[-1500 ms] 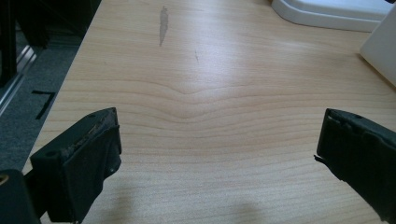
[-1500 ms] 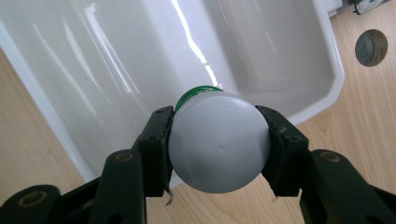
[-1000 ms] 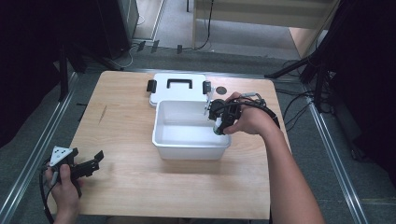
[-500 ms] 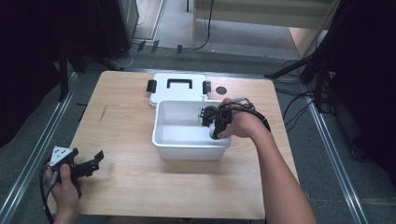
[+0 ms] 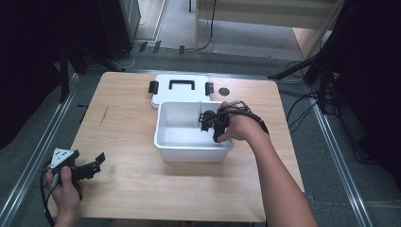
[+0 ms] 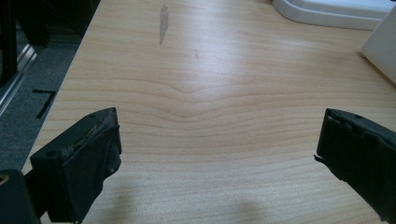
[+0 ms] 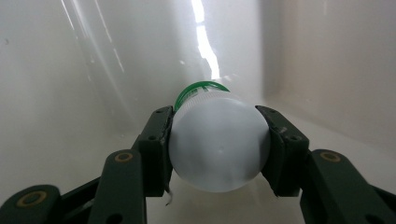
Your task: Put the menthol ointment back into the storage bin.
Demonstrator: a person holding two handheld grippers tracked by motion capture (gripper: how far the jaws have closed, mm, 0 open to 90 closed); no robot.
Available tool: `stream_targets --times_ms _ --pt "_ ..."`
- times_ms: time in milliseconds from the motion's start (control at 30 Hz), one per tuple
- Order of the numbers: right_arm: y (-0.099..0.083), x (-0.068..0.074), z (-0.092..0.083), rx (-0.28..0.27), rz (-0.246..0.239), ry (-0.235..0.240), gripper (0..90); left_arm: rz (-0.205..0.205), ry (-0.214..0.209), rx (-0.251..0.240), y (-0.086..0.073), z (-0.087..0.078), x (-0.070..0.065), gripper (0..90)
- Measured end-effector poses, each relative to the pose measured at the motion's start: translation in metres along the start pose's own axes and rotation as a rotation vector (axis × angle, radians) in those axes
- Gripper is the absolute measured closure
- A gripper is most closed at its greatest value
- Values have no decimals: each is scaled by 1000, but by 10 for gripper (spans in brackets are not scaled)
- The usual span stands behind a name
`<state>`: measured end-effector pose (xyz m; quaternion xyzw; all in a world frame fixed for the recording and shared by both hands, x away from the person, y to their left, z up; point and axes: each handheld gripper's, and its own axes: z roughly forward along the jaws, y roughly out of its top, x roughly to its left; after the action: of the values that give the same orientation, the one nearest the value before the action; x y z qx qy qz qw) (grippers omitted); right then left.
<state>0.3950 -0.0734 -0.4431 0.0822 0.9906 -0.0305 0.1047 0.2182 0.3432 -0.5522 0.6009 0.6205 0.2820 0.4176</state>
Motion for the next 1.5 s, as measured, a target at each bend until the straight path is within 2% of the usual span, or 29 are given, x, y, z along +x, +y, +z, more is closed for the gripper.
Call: stream_targets --times_ms 100,267,333,533,700,833,1000,1067,1100,1133,1233,1367,1400,1433,1500 --pt "2 1 5 25 2 23 513 1 0 2 0 0 0 3" --pt "6 2 8 65 4 17 512 1 -1 4 0 0 0 3" --pt "7 2 9 69 21 15 512 0 -1 4 0 0 0 3" --pt "7 4 9 84 -12 0 503 -1 -4 -3 0 0 1 3" --pt "7 5 9 78 -14 -5 488 0 -5 -1 0 0 1 3" --pt "6 6 8 75 -15 9 492 0 -3 2 0 0 0 3" --pt "3 6 3 39 -4 11 490 0 -3 -1 0 0 0 3" --pt "-1 5 -3 18 6 7 471 0 -3 -3 0 0 0 3" --pt "-4 4 -9 -9 22 5 441 -1 -2 -1 0 0 0 3" --pt "-4 4 -9 -9 22 5 441 -1 -2 -1 0 0 0 3" --pt "-10 1 -19 -51 64 6 409 2 -2 0 0 0 0 3" --pt "-18 -1 -35 -92 144 -16 352 0 -1 -1 0 0 0 3" --pt "-23 0 -46 -135 175 -13 309 3 -1 -2 0 0 0 3" --pt "-23 0 -46 -135 175 -13 309 3 -1 -2 0 0 0 3" --pt "-27 2 -54 -167 201 -11 236 -2 -1 -4 0 0 0 3"
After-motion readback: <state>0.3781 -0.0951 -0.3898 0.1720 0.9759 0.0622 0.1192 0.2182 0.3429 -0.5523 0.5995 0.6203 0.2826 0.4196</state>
